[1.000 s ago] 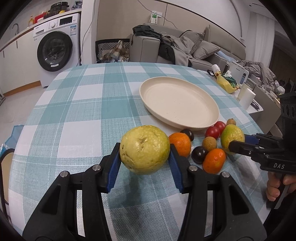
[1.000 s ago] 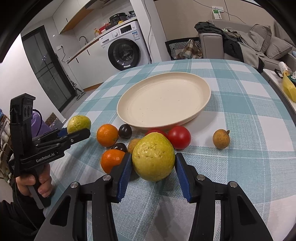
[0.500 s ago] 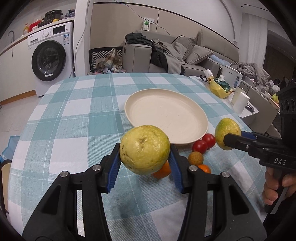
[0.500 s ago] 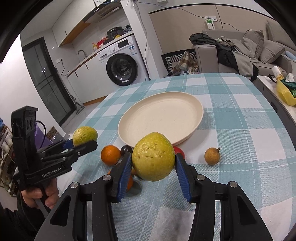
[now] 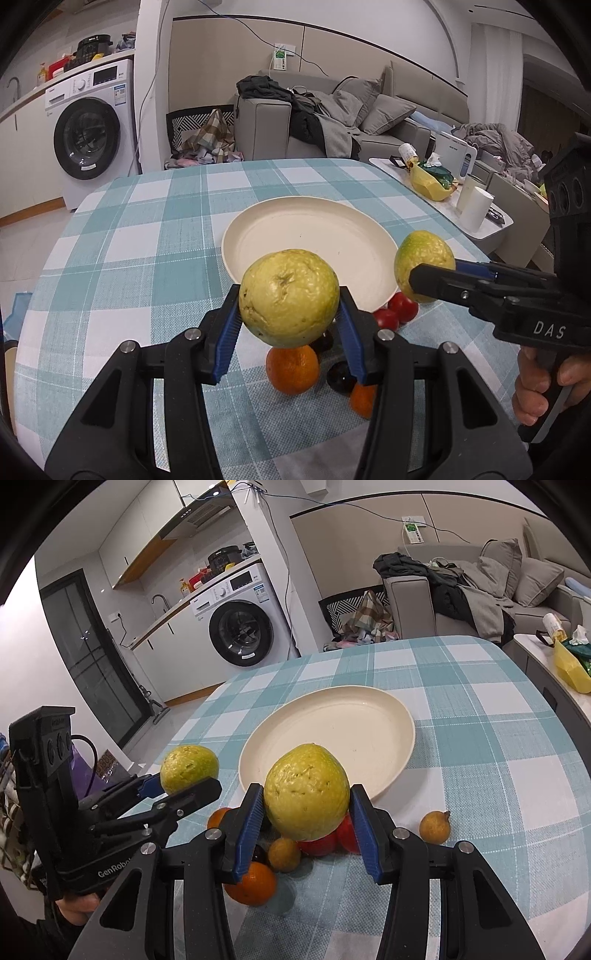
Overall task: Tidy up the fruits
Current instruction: 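Carry both guavas onto the cream plate and open both grippers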
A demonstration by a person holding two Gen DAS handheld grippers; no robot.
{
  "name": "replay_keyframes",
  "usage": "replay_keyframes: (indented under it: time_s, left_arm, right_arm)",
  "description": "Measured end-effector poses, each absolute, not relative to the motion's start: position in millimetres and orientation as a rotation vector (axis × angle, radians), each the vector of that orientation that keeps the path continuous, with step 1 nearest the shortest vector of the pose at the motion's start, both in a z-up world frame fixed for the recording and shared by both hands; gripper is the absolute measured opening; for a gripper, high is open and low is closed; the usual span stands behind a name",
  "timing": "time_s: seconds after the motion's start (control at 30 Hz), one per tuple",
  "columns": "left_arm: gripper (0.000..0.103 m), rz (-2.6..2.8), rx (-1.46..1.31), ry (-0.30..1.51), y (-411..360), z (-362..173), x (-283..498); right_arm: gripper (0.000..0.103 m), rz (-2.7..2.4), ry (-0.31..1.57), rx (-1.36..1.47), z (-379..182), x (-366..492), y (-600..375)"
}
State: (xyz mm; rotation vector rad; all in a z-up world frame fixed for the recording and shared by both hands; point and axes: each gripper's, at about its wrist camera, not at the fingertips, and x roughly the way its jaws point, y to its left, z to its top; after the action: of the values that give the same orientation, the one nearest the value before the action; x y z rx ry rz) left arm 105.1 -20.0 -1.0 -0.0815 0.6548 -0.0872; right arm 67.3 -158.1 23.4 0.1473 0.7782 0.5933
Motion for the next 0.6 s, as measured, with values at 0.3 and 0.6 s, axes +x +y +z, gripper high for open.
replay_keyframes:
  time_s: [0.3,0.6]
  left_arm:
    - [0.046,-0.09,-0.064,0.653,-29,-4,122]
    - [0.046,-0.085,-0.064,0.675,-32,-13,139]
  right_arm:
    - [0.048,0.576,0.791,0.168,20,78,-157]
    - [0.048,0.556,0.802,0.186,16,89,-156]
